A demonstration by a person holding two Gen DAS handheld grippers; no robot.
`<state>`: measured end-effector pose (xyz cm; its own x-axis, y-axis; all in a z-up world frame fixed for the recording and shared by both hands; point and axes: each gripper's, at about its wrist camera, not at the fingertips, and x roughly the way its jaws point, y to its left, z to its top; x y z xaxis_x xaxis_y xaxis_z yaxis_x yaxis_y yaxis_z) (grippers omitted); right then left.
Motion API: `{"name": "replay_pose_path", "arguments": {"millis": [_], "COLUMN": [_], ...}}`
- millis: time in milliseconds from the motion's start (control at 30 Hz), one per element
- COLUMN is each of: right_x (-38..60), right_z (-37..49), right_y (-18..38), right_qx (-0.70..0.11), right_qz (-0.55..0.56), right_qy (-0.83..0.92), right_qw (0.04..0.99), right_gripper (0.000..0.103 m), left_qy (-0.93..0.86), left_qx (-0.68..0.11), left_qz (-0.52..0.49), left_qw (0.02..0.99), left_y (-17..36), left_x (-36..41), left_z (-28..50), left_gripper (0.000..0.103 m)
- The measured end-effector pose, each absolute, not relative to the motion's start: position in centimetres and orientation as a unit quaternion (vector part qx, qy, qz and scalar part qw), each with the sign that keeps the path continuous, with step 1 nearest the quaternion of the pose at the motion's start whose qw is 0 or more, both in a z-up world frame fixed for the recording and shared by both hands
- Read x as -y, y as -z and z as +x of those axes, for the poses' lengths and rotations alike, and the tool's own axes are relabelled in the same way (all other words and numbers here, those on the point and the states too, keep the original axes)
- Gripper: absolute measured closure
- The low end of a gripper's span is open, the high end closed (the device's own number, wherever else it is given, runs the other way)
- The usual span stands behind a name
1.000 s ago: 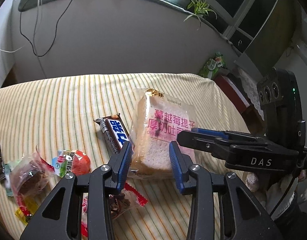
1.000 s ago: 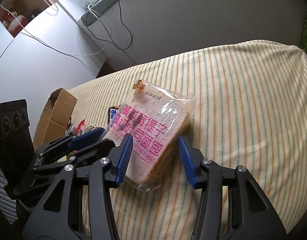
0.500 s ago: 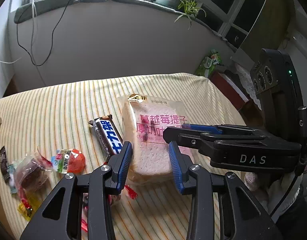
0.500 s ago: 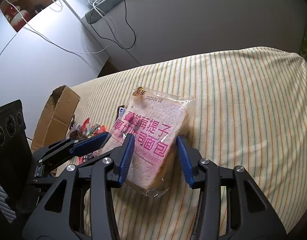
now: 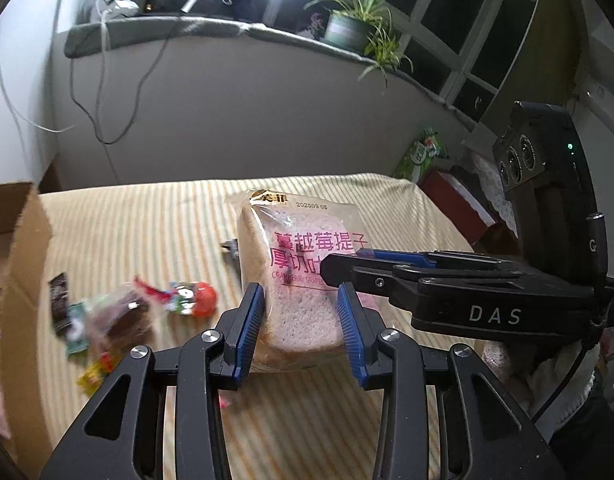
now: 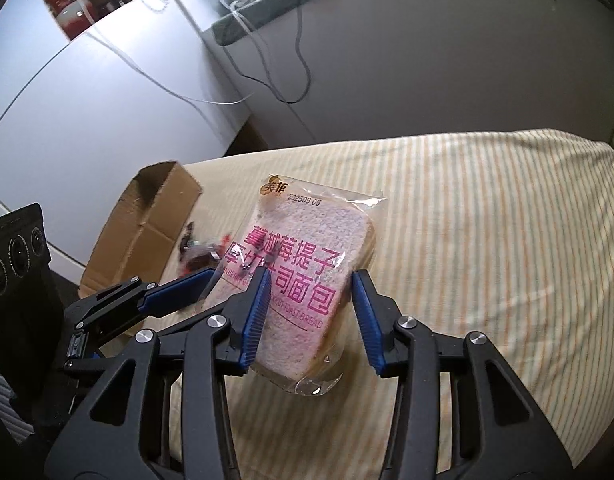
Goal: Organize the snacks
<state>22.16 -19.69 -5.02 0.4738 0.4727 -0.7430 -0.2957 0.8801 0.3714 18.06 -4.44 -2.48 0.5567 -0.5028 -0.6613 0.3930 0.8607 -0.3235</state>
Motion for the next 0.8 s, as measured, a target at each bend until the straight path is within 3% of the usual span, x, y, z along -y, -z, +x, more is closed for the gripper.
{"name": "replay_pose_path", "arguments": {"millis": [800], "right_x": [4.1], "right_z": [21.1], "right_y": [1.5], "right_qx": [-0.442], "right_qz": [0.031], "right_qy": [-0.317], "right_qw": [0.839], "right_gripper": [0.059], "left_qy": [0.154], "left_qx": [-0.348], "left_qz": [-0.118], "left_qw": [0.917], "left_y": [0.4], "left_x": [-8.6], "left_z": [14.4], "left_gripper": [0.068]}}
